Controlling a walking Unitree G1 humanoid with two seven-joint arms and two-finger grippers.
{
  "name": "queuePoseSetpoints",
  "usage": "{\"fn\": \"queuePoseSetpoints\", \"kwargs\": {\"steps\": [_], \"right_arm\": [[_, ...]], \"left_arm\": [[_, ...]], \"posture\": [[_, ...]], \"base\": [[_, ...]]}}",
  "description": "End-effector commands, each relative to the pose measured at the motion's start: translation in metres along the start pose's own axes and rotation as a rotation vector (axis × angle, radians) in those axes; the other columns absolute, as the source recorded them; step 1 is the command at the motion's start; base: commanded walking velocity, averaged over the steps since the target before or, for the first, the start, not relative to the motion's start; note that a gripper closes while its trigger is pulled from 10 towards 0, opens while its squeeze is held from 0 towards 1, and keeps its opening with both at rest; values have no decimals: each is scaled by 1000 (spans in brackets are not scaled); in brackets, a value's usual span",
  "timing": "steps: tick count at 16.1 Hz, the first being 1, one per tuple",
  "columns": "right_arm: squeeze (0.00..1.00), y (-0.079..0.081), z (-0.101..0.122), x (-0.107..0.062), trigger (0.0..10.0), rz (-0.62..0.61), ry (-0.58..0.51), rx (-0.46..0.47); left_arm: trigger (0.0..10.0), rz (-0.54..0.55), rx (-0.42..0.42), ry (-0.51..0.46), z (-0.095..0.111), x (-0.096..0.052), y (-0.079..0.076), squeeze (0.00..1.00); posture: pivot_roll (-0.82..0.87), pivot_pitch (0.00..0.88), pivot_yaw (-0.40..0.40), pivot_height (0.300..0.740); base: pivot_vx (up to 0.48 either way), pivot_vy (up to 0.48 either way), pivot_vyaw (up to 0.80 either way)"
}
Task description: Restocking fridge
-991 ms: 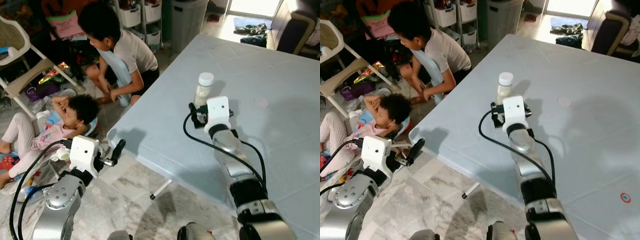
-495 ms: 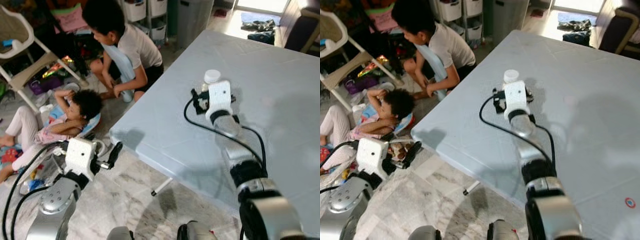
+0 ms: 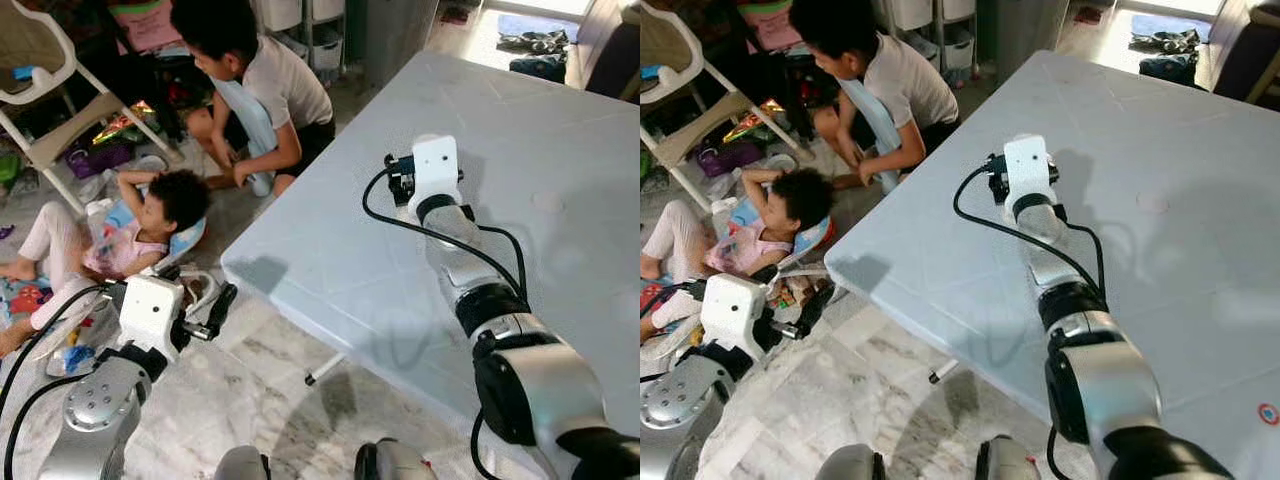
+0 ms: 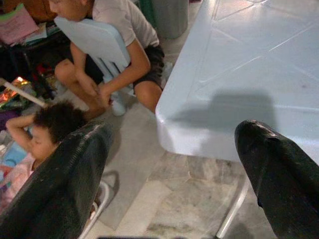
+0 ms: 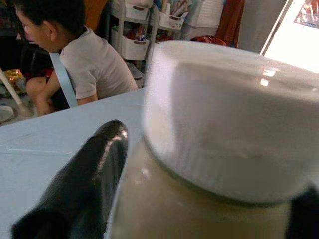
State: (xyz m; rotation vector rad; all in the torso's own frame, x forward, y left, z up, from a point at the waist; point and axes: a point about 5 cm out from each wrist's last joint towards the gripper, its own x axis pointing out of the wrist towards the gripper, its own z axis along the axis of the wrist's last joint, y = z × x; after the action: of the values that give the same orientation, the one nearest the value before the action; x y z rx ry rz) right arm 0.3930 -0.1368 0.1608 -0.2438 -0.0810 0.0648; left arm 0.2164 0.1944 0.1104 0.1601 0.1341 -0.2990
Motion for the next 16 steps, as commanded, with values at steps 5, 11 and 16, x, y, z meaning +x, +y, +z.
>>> {"fn": "queuePoseSetpoints", "kwargs": {"steps": [5, 11, 16], "right_arm": [[0, 4, -4, -1, 0, -5, -8, 11], [0, -2, -8, -7, 0, -8, -43, 15], [0, 1, -4, -25, 10000, 59, -146, 60]], "left_arm": [[10000, -7, 24, -4, 5, -1, 2, 0], [10000, 10, 48, -30, 11, 8, 8, 0], [10000, 103, 36, -25, 13, 28, 10, 0]], "posture": [[221, 100, 30, 716], [199, 78, 16, 716], [122, 28, -25, 716]], "base": [[0, 0, 0], [0, 0, 0], [0, 0, 0]]}}
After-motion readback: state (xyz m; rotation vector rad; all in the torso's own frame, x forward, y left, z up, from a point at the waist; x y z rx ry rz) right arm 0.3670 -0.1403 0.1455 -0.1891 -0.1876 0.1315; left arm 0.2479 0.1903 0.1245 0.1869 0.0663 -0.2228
